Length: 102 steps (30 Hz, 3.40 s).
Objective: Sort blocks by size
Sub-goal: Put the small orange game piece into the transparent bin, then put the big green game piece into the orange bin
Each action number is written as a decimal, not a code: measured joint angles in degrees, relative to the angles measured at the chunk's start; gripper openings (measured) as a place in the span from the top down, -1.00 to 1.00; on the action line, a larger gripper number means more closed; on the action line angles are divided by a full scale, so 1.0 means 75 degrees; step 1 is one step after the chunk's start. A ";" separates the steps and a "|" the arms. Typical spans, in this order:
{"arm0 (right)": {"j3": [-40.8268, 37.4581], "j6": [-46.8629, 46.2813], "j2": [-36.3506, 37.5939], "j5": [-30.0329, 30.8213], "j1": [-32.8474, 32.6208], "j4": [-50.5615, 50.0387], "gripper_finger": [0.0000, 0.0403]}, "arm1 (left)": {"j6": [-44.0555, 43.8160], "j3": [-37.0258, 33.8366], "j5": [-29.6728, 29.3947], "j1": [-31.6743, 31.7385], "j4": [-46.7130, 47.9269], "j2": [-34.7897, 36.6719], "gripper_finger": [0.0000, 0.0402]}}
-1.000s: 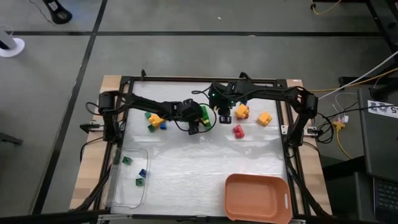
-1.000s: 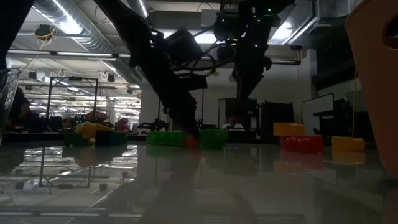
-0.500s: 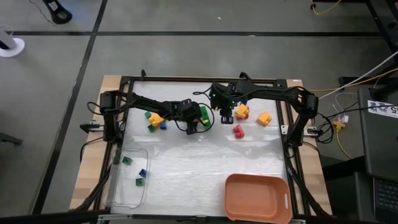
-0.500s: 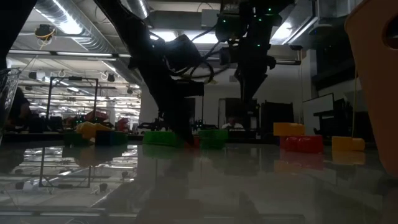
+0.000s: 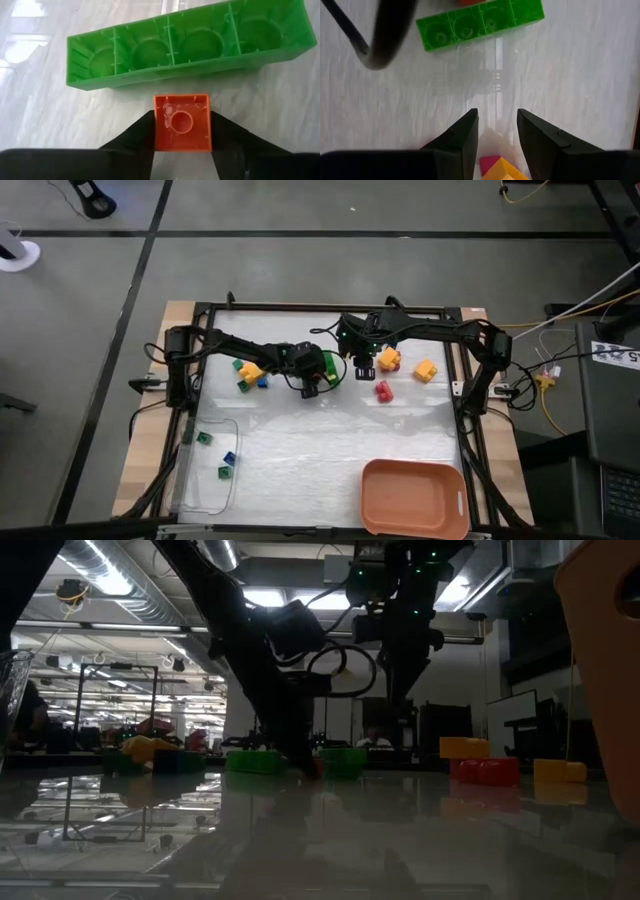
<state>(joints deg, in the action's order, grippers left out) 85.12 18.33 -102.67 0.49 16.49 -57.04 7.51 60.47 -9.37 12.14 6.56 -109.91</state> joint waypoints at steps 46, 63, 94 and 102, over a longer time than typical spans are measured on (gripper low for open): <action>-0.0064 -0.3653 -0.0472 -0.0810 0.0003 0.1083 0.32 | -0.9977 -0.0777 0.1964 -0.6191 0.7780 0.5904 0.01; -0.0064 -0.6034 -0.1345 -0.0348 -0.0003 0.2433 0.34 | -0.7893 -0.0785 0.1725 -0.6222 0.7803 0.5904 -0.01; -0.0050 -0.6491 -0.2119 0.0192 -0.0003 0.2940 0.57 | -0.6428 -0.0785 0.1561 -0.6190 0.7824 0.5904 -0.01; 0.0094 -0.6146 -0.1946 0.0001 -0.0003 0.3118 0.89 | -0.6376 -0.0785 0.1123 -0.5974 0.7778 0.6119 -0.01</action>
<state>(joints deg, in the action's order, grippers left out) 85.83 -27.76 -117.27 0.50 16.47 -33.66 -40.32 54.59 -0.95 -32.66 64.89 -64.02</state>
